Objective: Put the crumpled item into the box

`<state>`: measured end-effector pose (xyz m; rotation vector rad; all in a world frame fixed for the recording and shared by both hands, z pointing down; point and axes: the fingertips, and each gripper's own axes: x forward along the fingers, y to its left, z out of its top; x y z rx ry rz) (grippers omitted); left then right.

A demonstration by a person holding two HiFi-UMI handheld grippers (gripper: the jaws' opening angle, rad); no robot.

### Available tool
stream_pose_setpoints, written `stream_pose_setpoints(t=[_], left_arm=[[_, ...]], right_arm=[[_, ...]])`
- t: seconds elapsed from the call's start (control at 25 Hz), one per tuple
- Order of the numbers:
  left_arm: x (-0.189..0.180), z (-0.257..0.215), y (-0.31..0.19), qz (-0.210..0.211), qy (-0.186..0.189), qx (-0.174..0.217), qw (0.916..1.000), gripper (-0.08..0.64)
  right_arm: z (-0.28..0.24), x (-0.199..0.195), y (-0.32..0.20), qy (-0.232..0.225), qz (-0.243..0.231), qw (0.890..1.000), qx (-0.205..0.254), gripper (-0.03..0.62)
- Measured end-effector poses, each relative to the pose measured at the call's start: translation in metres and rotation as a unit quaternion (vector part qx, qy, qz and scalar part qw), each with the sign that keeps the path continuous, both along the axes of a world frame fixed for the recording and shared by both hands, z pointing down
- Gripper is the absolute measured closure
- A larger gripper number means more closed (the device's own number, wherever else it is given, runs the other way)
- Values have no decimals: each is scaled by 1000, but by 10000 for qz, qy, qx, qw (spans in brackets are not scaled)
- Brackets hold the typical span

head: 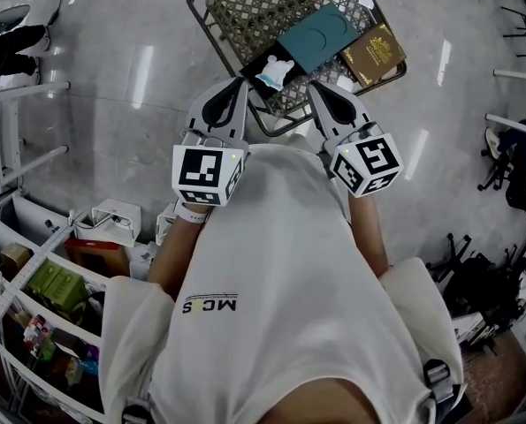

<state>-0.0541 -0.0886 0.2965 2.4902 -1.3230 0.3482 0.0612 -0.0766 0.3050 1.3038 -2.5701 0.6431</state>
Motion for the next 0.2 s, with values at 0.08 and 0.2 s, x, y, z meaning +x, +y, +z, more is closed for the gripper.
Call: stream_pose_setpoints(t=[0.08, 0.2], left_arm=[[-1, 0, -1, 12, 9, 1, 10000, 539], [-3, 0, -4, 11, 6, 9, 10000, 540]], right_arm=[[0, 1, 1, 11, 32, 10000, 6, 578], [-1, 0, -1, 22, 41, 10000, 35, 578]])
